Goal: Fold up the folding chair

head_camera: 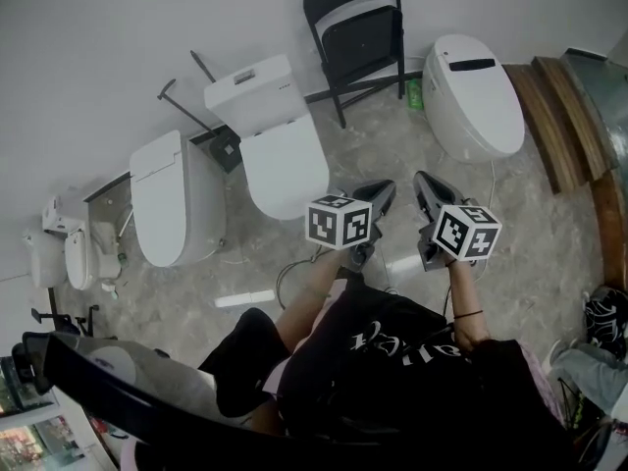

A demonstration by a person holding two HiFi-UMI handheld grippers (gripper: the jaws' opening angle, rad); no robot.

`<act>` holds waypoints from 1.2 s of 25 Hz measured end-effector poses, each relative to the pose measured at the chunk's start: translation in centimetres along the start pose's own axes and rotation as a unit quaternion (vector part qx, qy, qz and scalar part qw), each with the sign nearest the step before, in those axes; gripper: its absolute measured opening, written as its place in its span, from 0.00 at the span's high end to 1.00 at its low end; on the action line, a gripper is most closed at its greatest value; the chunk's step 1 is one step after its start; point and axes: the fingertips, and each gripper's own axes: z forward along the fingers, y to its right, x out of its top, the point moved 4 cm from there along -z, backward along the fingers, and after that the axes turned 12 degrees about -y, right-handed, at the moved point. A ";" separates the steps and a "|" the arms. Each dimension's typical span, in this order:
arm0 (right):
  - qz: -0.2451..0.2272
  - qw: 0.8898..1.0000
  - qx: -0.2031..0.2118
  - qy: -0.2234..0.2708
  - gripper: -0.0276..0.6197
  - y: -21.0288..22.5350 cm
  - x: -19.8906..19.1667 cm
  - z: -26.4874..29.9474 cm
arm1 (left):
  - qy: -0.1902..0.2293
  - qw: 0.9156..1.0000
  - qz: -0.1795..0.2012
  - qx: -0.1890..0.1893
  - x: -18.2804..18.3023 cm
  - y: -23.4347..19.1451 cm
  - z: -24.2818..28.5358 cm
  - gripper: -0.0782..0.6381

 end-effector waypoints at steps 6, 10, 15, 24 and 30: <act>0.007 1.000 0.015 -0.007 0.94 1.6 -3.5 -3.7 | 0.001 1.000 -0.011 0.013 -3.6 3.6 1.1 0.88; 0.003 0.999 0.031 -0.013 0.94 1.4 -5.8 -5.4 | 0.005 1.000 -0.015 0.025 -6.1 5.4 0.8 0.88; -0.014 0.999 0.039 -0.016 0.94 1.0 -7.7 -7.1 | 0.011 0.999 -0.013 0.036 -8.2 7.1 0.5 0.88; -0.019 0.999 0.048 -0.006 0.94 0.8 -8.9 -9.2 | 0.027 0.998 -0.011 0.050 -9.4 8.2 -0.6 0.88; -0.028 0.998 0.048 -0.006 0.94 0.8 -8.9 -9.5 | 0.030 0.998 -0.008 0.051 -9.2 8.3 -0.6 0.88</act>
